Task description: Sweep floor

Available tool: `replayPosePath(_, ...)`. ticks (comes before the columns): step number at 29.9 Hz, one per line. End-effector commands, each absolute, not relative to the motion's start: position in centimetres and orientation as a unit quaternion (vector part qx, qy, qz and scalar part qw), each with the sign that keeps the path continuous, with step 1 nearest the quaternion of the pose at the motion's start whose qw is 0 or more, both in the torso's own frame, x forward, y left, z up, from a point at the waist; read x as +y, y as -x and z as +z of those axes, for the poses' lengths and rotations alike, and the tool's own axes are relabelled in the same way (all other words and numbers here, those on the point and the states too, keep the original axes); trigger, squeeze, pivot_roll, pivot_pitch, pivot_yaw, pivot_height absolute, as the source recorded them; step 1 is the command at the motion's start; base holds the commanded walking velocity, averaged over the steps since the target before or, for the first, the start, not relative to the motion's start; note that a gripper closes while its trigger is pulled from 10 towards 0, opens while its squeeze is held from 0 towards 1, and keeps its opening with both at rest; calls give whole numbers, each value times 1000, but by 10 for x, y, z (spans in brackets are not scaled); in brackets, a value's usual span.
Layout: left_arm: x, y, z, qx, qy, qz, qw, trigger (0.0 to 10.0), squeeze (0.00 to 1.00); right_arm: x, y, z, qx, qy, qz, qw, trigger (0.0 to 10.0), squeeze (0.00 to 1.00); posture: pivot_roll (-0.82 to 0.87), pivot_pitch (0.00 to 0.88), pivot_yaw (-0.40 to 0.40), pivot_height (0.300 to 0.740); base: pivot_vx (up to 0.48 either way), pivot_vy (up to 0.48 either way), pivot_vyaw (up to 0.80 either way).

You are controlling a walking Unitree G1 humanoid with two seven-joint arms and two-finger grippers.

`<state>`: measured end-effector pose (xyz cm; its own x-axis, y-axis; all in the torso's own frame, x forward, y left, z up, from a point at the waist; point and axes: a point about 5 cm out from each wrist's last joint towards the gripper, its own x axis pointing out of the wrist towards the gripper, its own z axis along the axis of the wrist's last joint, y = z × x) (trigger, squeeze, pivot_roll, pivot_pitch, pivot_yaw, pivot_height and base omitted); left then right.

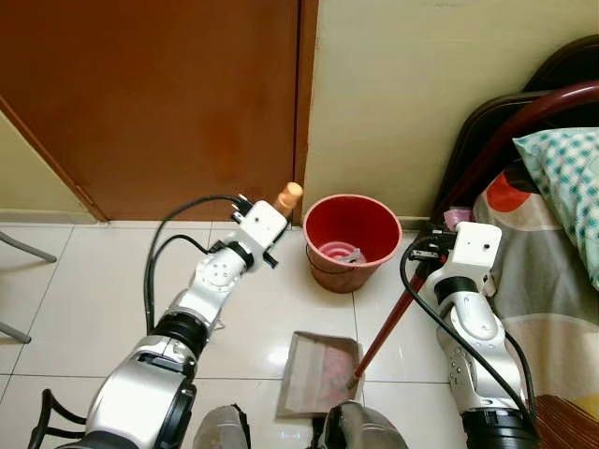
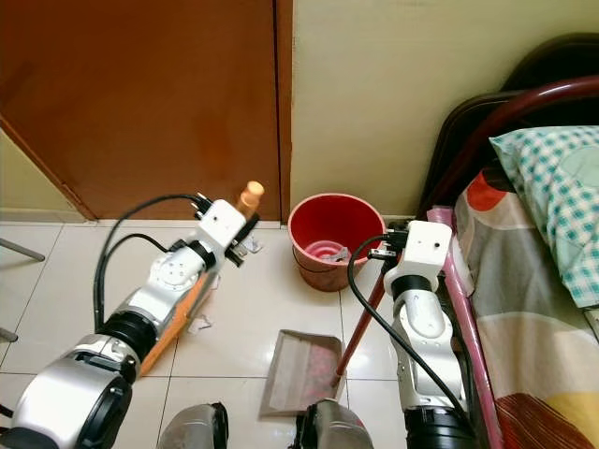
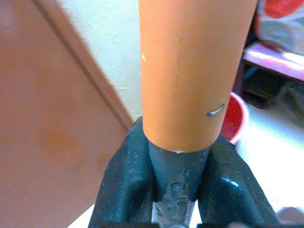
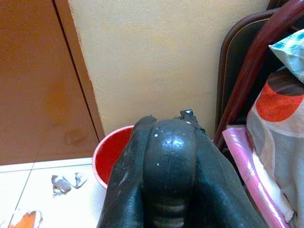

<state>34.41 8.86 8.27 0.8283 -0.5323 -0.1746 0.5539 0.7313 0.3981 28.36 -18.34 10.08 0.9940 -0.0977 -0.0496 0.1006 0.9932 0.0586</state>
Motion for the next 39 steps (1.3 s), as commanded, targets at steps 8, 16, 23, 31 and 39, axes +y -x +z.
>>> replayPosePath(8, 42, -315, 76, 5, -181, -431, 884, 10000, 0, -201, -284, 102, 31, 27, -92, 995, 10000, 0, -81, 185, -25, 740, 0, 0, 0)
replayPosePath(16, 28, -283, 90, -26, -132, -483, 865, 10000, 0, -215, -292, 104, 31, 45, -122, 991, 10000, 0, -51, 207, -20, 740, 0, 0, 0)
replayPosePath(23, 24, -255, 117, -30, -52, -487, 871, 10000, 0, -214, -296, 104, 32, 56, -123, 990, 10000, 0, -28, 238, -33, 740, 0, 0, 0)
replayPosePath(31, 63, -265, 125, -28, -49, -390, 919, 10000, 0, -208, -301, 103, 33, 54, -117, 991, 10000, 0, -26, 218, -39, 740, 0, 0, 0)
replayPosePath(39, 127, -289, 137, -52, -83, -220, 971, 10000, 0, -213, -303, 104, 32, 55, -118, 991, 10000, 0, -26, 195, -49, 740, 0, 0, 0)
